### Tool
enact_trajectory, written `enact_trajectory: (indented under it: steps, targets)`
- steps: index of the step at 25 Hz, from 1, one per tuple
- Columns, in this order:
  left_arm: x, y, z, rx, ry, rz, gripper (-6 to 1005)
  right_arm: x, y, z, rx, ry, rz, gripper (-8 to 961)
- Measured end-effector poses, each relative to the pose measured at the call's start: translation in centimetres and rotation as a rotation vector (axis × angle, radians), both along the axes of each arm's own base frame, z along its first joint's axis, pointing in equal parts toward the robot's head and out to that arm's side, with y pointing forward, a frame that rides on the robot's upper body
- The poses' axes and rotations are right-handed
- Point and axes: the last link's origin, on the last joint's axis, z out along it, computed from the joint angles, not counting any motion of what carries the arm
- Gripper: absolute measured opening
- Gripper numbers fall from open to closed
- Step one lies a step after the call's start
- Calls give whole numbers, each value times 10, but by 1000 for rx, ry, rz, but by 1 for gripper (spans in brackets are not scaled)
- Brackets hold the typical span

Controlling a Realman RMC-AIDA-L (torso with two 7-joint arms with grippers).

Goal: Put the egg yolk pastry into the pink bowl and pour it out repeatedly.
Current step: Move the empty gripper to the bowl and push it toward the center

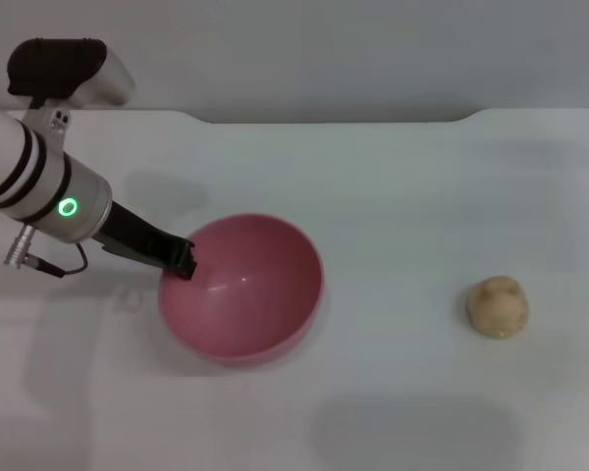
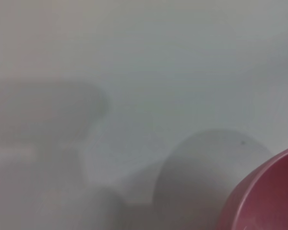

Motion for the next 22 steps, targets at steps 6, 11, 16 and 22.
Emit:
enact_trajectory:
  steps: [6,11,16,22]
  targets:
    - [4,5,0,26,-9,-35,-2,-47,35,-19,-322,-6,98,701]
    - [7,8,-3,50,-25,-64,-2,-88,34,-35,-662,4,222,695]
    - [5,10,-3,71,-32,-70,-1,-106,11,-36,-1041,-57,206,688]
    - [3,14,1,108,-31,-83,-1,-116,-17,-24,-1365,-179,121,680]
